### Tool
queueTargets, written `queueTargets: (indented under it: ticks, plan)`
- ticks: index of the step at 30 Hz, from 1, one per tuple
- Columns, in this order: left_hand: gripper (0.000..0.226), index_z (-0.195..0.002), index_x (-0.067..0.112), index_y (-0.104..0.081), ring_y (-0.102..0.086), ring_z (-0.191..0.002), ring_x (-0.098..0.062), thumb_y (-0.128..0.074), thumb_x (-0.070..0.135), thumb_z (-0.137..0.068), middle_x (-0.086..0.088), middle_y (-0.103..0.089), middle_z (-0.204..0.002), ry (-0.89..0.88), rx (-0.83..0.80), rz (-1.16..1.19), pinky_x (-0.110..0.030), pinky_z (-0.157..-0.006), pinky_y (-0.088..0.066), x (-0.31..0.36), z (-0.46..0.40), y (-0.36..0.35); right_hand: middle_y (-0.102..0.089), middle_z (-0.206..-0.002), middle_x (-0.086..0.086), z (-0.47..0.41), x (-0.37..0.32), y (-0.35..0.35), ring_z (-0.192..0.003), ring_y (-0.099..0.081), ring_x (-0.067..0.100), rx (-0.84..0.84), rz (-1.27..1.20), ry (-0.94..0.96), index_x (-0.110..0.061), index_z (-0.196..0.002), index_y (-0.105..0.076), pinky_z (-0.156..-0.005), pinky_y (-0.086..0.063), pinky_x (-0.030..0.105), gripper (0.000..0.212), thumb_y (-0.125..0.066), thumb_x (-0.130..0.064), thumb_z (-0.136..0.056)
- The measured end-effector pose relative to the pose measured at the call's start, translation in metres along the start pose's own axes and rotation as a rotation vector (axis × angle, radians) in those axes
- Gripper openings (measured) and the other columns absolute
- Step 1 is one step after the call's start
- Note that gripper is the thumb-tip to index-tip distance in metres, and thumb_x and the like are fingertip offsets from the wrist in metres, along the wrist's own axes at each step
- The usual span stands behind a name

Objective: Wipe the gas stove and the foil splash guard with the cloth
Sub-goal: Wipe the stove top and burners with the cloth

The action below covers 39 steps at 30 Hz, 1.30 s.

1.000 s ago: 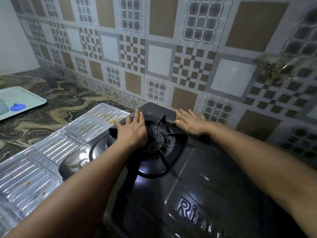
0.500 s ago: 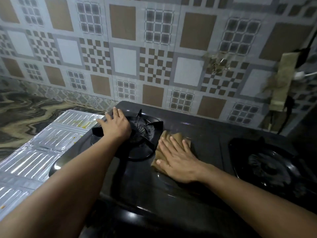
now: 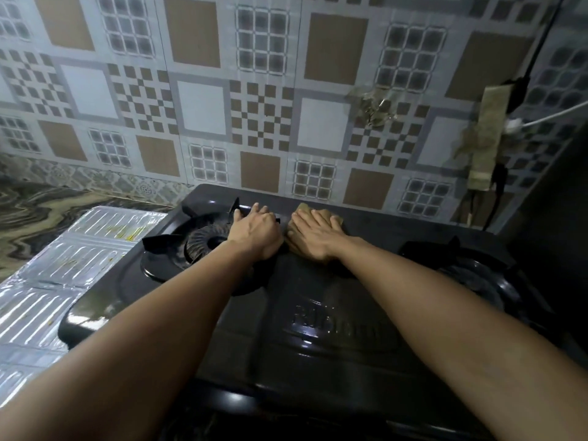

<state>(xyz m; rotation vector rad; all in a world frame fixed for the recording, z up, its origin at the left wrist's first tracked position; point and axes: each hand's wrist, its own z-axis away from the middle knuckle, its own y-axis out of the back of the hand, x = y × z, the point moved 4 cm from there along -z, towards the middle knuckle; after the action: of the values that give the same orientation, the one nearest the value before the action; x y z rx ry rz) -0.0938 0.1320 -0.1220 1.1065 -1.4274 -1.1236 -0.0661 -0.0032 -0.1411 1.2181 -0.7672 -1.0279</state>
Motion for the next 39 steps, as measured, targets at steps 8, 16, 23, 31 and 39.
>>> queueTargets:
  ticks: [8, 16, 23, 31, 39]
  plan:
    - [0.042, -0.122, 0.001, -0.056, -0.027, -0.143, -0.03, -0.03, 0.024, -0.099, -0.014, -0.048, -0.141, 0.072, 0.078, 0.085, -0.058, -0.114, -0.019, 0.005, -0.011, -0.008, 0.012, -0.162, -0.006, -0.047, 0.029, 0.015, -0.149, 0.013, 0.023, 0.003, -0.058, -0.045, -0.024, -0.154, 0.004, -0.116, 0.009, 0.055, 0.064, -0.009, -0.054, -0.098]
    - [0.039, -0.123, 0.002, -0.05, -0.029, -0.142, -0.032, -0.028, 0.023, -0.099, -0.016, -0.044, -0.143, 0.132, 0.222, 0.288, -0.058, -0.114, -0.019, 0.003, -0.007, -0.002, 0.009, -0.163, 0.003, 0.013, -0.008, -0.011, -0.149, 0.012, 0.022, 0.061, 0.011, 0.303, -0.018, -0.154, 0.001, -0.119, 0.006, 0.05, 0.067, -0.02, -0.051, -0.1]
    - [0.054, -0.145, 0.011, -0.038, -0.022, -0.147, -0.024, -0.025, 0.04, -0.102, -0.007, -0.029, -0.158, 0.148, 0.323, 0.205, -0.05, -0.12, -0.01, -0.009, 0.022, 0.021, 0.016, -0.161, 0.009, 0.085, -0.052, -0.028, -0.149, 0.013, 0.021, 0.093, 0.006, 0.32, -0.006, -0.153, 0.004, -0.121, 0.005, 0.042, 0.076, -0.025, -0.051, -0.099]
    - [0.04, -0.112, 0.005, -0.064, -0.056, -0.112, -0.036, -0.04, 0.034, -0.098, -0.021, -0.064, -0.117, 0.261, 0.408, 0.112, -0.044, -0.097, -0.04, -0.103, 0.094, 0.076, 0.019, -0.16, 0.012, 0.132, -0.087, -0.039, -0.148, 0.017, 0.024, 0.05, -0.011, 0.181, -0.002, -0.151, 0.007, -0.119, 0.011, 0.04, 0.075, -0.021, -0.049, -0.1]
    - [0.037, -0.081, -0.003, -0.062, -0.06, -0.1, -0.044, -0.034, 0.02, -0.088, -0.032, -0.063, -0.106, 0.627, 0.067, 0.441, -0.037, -0.076, -0.046, -0.191, 0.198, 0.061, 0.008, -0.162, 0.011, 0.173, -0.184, -0.063, -0.149, 0.011, 0.024, 0.153, 0.085, 0.303, -0.004, -0.152, 0.0, -0.12, 0.008, 0.044, 0.082, -0.002, -0.056, -0.089]
